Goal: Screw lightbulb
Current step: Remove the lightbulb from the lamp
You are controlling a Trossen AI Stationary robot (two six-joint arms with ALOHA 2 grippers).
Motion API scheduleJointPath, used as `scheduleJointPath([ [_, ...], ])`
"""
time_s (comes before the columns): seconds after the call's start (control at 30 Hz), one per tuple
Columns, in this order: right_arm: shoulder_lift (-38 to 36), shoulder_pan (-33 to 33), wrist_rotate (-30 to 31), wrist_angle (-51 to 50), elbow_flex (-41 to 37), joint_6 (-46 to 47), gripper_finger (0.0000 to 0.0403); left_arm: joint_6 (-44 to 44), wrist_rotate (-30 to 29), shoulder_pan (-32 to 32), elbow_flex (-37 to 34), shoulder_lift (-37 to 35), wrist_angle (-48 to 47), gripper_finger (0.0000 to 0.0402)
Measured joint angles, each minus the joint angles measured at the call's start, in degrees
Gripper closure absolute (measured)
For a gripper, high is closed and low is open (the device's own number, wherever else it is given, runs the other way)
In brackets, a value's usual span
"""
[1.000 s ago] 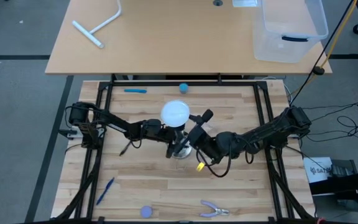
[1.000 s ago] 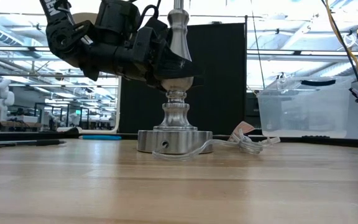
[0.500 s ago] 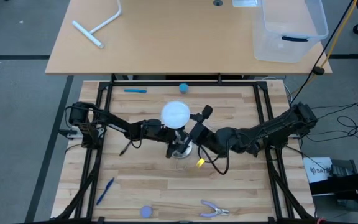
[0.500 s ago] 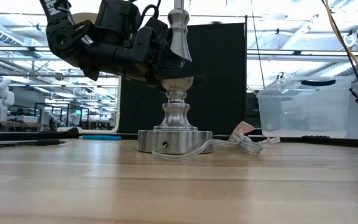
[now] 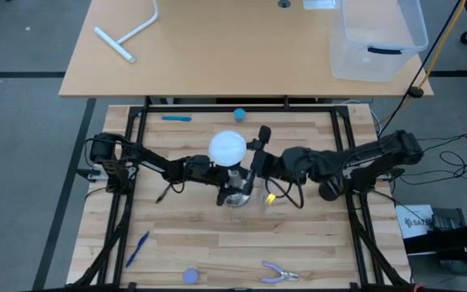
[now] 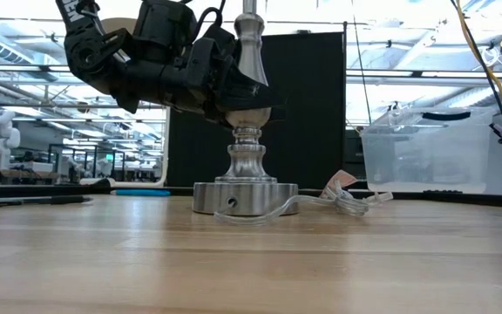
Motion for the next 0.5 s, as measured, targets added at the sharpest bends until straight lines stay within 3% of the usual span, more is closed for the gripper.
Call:
scheduleJointPath([
  [0.5, -3.0, -9.4, -29.7, -6.5, 0.0, 3.7, 0.021, 0.1, 0.0, 0.0, 0.0, 0.0, -0.2, 0.0144],
])
